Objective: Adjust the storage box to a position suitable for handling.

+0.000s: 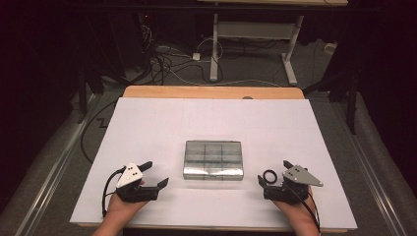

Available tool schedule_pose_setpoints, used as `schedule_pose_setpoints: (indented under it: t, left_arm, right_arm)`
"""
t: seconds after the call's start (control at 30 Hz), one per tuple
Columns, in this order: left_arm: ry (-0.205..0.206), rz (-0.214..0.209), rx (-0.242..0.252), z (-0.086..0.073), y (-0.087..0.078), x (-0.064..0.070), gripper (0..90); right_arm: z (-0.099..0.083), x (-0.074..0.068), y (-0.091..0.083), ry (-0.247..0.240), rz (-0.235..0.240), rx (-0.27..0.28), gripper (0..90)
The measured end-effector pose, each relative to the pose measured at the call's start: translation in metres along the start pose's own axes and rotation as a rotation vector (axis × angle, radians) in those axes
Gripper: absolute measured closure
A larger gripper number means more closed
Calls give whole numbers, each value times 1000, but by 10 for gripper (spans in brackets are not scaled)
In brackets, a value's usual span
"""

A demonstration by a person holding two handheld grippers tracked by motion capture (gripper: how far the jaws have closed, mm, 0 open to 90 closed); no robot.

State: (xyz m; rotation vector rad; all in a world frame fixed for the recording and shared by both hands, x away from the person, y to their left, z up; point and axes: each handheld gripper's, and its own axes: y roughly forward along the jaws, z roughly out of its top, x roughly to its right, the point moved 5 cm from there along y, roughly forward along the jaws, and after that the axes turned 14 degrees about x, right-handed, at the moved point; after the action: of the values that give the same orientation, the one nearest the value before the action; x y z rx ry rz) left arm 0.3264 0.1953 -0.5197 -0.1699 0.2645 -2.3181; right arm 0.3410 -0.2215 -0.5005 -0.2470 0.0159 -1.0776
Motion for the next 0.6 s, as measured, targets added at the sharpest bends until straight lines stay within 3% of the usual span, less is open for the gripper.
schedule_pose_setpoints:
  t: [0.33, 0.6]
  left_arm:
    - [-4, -3, 5, 0, 0, 0, 308]
    - [-19, 39, -4, 0, 1, -2, 481]
  right_arm:
    - [0, 0, 0, 0, 1, 1, 1]
    - [0, 0, 0, -3, -1, -1, 1]
